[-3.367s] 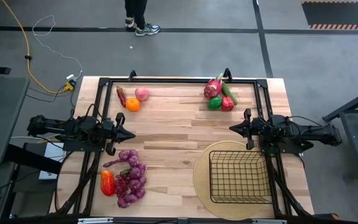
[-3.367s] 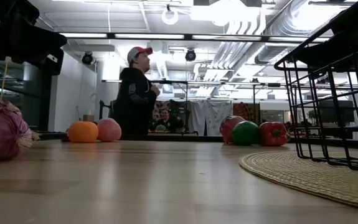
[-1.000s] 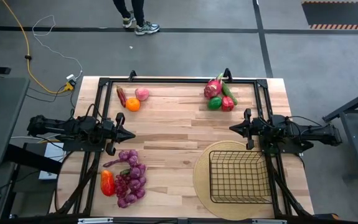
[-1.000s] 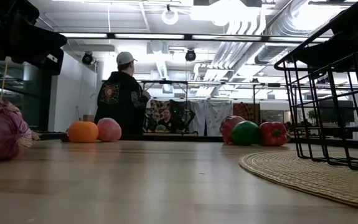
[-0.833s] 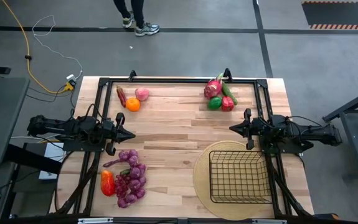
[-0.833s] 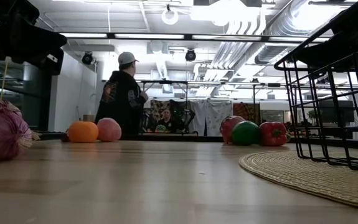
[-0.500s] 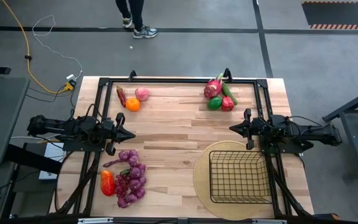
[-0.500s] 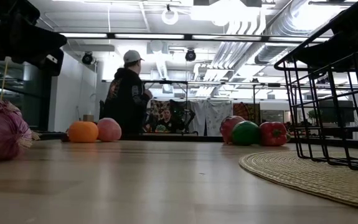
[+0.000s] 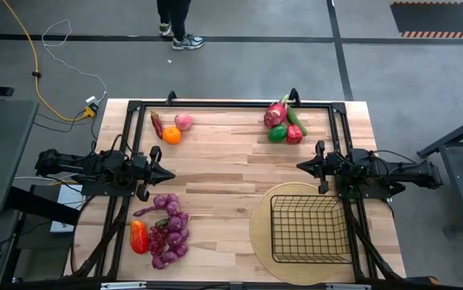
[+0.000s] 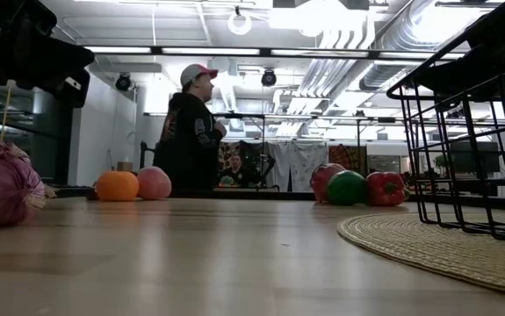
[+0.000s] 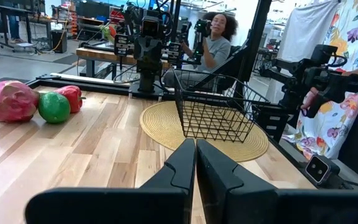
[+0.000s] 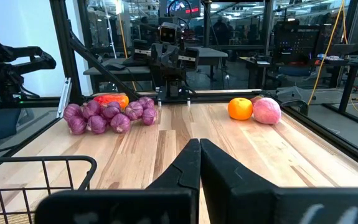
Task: Build produce basket
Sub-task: Put the bell pepper into the wire basket
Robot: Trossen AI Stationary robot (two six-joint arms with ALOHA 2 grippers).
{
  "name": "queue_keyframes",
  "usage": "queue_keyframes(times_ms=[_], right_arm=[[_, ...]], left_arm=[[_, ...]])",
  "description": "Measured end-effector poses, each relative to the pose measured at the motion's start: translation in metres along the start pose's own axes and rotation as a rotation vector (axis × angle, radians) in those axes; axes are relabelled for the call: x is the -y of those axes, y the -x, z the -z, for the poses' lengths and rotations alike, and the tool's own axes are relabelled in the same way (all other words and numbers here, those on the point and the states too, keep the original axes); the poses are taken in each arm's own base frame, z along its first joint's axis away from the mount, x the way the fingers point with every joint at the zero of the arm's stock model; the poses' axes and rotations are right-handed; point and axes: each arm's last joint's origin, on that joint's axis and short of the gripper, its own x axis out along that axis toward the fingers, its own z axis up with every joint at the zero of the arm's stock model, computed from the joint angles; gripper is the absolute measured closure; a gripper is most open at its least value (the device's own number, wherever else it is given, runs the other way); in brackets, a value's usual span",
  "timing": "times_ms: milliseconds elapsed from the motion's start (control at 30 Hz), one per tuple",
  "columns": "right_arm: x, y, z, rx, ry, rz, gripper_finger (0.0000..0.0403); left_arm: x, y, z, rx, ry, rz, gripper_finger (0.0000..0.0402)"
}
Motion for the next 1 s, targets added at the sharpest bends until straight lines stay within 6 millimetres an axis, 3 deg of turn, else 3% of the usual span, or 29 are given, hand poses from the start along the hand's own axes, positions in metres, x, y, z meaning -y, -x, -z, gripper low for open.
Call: queue_keyframes(times_ms=[233, 333, 500, 600, 800, 1000], right_arm=[[0.0, 0.0, -0.004, 0.04, -0.015, 0.002, 0.0402], [0.001, 0.003, -0.024, 0.258, -0.136, 0.014, 0.0402], [0.008, 0.02, -0.057, 0.672, -0.405, 0.176, 0.0402], [0.011, 0.027, -0.072, 0.752, -0.503, 0.236, 0.0402], [0.011, 0.026, -0.109, 0.668, -0.491, 0.251, 0.0402], [0.012, 0.007, -0.142, 0.373, -0.434, 0.359, 0.0402]], left_arm=[[0.0, 0.0, 0.0, 0.0, 0.0, 0.0, 0.0396], [0.0, 0.0, 0.0, 0.0, 0.0, 0.0, 0.0396], [0.0, 0.0, 0.0, 0.0, 0.0, 0.0, 0.0396], [0.0, 0.0, 0.0, 0.001, 0.0, -0.004, 0.0396], [-0.002, 0.0, -0.002, 0.035, 0.013, -0.08, 0.0396], [-0.003, 0.0, -0.005, 0.073, 0.03, -0.134, 0.0396]])
